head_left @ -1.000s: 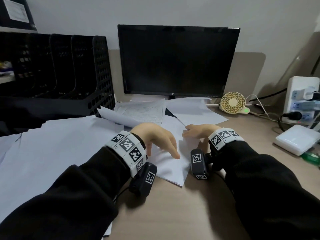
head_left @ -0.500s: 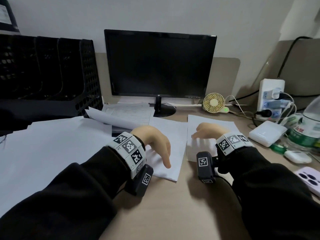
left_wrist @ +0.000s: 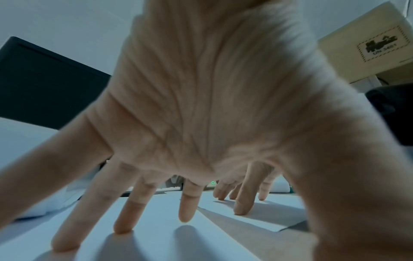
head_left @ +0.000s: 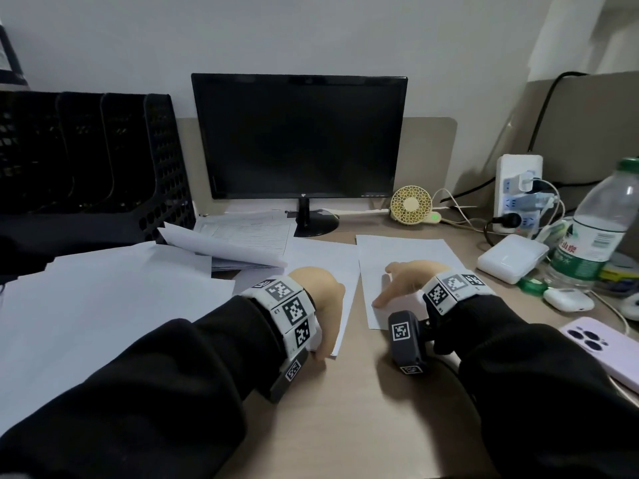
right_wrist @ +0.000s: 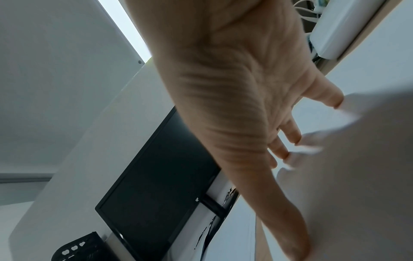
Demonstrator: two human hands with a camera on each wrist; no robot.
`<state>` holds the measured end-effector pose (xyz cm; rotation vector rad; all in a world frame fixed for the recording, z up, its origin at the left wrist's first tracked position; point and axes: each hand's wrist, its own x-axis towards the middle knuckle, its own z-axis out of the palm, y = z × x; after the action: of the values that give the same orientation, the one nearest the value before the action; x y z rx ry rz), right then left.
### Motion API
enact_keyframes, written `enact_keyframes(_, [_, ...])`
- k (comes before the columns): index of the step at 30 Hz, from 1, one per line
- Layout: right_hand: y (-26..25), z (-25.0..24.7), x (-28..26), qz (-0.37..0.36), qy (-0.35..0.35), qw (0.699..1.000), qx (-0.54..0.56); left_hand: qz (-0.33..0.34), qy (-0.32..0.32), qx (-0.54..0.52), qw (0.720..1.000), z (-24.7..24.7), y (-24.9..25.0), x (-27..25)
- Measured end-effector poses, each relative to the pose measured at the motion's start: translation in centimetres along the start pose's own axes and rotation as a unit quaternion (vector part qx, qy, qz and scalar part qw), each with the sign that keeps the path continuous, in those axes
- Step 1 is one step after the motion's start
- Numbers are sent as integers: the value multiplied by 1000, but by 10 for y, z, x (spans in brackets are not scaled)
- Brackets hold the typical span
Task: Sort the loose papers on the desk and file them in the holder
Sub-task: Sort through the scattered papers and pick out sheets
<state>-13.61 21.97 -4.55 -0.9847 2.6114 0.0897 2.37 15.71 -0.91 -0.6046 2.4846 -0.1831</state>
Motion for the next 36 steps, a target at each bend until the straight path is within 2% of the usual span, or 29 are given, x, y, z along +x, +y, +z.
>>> enact_keyframes(4, [0, 3, 3, -14, 15, 1000, 2, -3, 26, 0, 1000, 4, -2, 7])
enact_keyframes(8, [0, 5, 6, -30, 38, 998, 27, 9, 91, -78, 993, 5, -19, 24])
enact_keyframes(10, [1, 5, 8, -32, 65, 995, 65, 16, 157, -147, 976, 3, -32, 29])
enact_keyframes(13, [7, 5, 12, -34, 110, 985, 128, 9, 258, -234, 937, -3, -54, 28])
enact_keyframes(21, [25, -14, 12, -55, 156, 927, 337, -28, 374, -319, 871, -16, -92, 13])
enact_keyframes(23, [27, -19, 14, -59, 161, 914, 368, -9, 357, -315, 879, -14, -85, 11])
enact_keyframes(26, [27, -22, 10, -54, 166, 901, 398, 21, 251, -282, 926, -11, -65, 11])
enact_keyframes(28, [25, -22, 4, -45, 147, 912, 379, 37, 166, -234, 957, -9, -49, 14])
enact_keyframes(31, [21, -17, -4, -26, 109, 933, 341, 62, 88, -158, 981, -5, -27, 19])
enact_keyframes(34, [21, -6, -4, -13, 67, 958, 277, 61, 58, -96, 992, -3, -9, 19])
enact_keyframes(36, [22, 1, -3, -15, 63, 968, 243, 36, 59, -112, 991, -4, -3, 19])
